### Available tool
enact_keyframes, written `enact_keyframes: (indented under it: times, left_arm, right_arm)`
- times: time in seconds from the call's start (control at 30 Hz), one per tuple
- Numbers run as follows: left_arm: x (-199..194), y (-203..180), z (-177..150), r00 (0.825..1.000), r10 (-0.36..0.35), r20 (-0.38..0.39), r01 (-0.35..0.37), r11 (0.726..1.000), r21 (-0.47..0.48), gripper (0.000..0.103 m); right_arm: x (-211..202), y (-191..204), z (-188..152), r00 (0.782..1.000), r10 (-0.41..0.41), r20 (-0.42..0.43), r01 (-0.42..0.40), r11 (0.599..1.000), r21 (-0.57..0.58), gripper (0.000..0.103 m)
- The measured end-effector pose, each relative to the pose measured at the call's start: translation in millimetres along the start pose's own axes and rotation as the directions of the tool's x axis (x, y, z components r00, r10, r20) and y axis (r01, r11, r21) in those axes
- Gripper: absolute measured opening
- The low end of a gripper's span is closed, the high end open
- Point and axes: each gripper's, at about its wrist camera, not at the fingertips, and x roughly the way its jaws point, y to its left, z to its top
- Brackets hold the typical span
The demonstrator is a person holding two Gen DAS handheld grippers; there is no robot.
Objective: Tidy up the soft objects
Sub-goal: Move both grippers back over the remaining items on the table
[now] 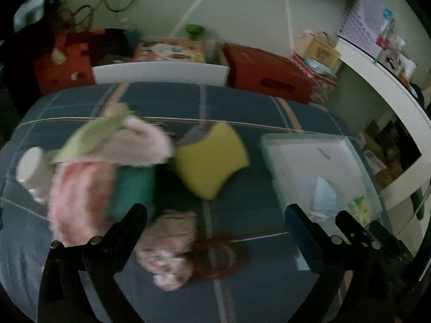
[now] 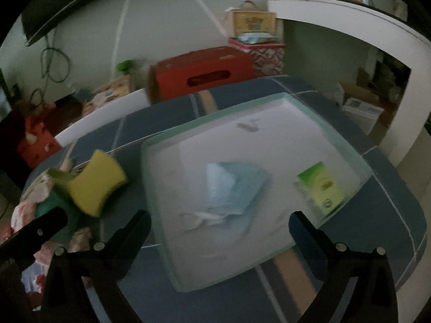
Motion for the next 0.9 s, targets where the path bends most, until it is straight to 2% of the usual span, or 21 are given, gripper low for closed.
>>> enact_keyframes:
  times: [0.17, 0.4, 0.63, 0.9]
  left_arm:
    - [-21.6, 45.1, -2.2, 0.999, 0.024, 0.031, -0.021, 0.997, -0.072, 0.102]
    - [-39.8, 96.9, -6.8, 0.997, 0.078, 0.013, -0.076, 0.987, -0.145, 0.102]
    - [-51.3, 146.5, -18.6, 0.989, 0.144, -0.016, -0.144, 0.962, -0.233, 0.102]
    - [-50.5, 182.5, -37.5, 0.986, 0.157, -0.062, -0.169, 0.929, -0.329, 0.102]
  right_arm:
    - [-7.2, 27.8, -6.0, 1.000, 0.030, 0.002, -0.030, 0.998, -0.047, 0.103]
    - [-10.3, 65.5, -17.7, 0.997, 0.076, -0.024, -0.078, 0.991, -0.113, 0.103]
    - [-16.3, 101.6, -31.3, 0.991, 0.128, -0.042, -0.133, 0.974, -0.183, 0.103]
    - [-9.6, 134.3, -49.6, 0.983, 0.151, -0.101, -0.172, 0.952, -0.253, 0.103]
